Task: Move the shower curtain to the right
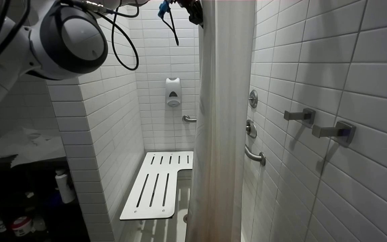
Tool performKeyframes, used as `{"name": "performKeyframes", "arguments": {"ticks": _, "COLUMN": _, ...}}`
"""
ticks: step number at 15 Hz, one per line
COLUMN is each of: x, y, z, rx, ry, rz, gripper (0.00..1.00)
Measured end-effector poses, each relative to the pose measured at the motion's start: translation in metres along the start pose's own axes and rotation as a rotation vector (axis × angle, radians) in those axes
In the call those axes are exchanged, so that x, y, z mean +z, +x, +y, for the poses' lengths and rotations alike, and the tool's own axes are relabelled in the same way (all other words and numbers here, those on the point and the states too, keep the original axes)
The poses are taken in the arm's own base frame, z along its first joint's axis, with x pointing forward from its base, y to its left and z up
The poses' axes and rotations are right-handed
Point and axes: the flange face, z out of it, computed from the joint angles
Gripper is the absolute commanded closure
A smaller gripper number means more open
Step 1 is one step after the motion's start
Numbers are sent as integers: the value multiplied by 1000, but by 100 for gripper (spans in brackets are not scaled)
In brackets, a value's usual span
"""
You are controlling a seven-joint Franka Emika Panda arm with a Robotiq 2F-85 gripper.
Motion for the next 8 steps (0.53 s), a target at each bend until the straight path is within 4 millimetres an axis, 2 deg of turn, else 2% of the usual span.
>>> {"name": "performKeyframes", "arguments": {"ticks": 8, "x": 9, "y": 62, "z": 15, "rx": 195, "ry": -8, "rz": -20, "gripper": 100}}
